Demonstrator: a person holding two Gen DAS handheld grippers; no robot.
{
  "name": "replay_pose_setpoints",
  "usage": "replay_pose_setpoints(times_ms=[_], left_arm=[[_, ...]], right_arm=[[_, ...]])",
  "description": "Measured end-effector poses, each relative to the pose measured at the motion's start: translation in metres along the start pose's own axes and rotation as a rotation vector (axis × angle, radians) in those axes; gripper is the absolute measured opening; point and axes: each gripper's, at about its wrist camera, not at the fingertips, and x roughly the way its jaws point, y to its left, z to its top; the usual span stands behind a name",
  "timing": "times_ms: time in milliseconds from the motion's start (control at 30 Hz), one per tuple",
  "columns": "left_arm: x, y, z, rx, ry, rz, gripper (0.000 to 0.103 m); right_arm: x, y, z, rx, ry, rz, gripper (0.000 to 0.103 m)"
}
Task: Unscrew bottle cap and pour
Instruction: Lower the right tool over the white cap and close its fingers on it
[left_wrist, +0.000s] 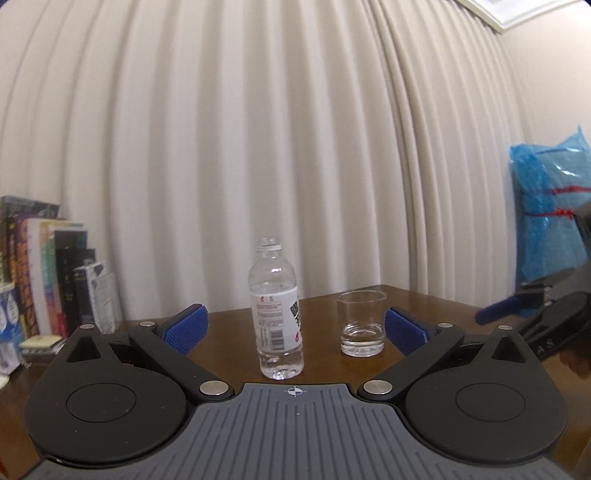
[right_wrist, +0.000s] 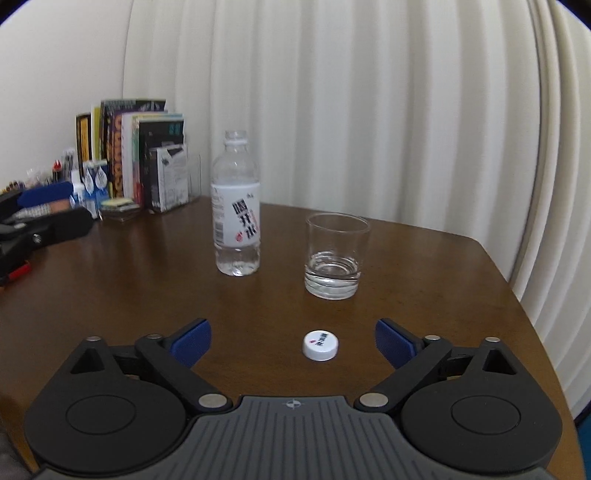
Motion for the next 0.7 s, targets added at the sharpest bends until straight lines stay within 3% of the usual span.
replay_pose_setpoints(times_ms=[300, 700], left_arm=[[0.036, 0.01, 0.0, 0.03, 0.046, -0.042, 0.103], [0.061, 0.024, -0.003, 0.022, 0.062, -0.054, 0.103]], right_arm=[[0.039, -0.013, 0.008, -0.037, 0.138, 0.06, 0.068], [0.062, -0.026, 0.008, -0.022, 0.184, 0.065, 0.058]])
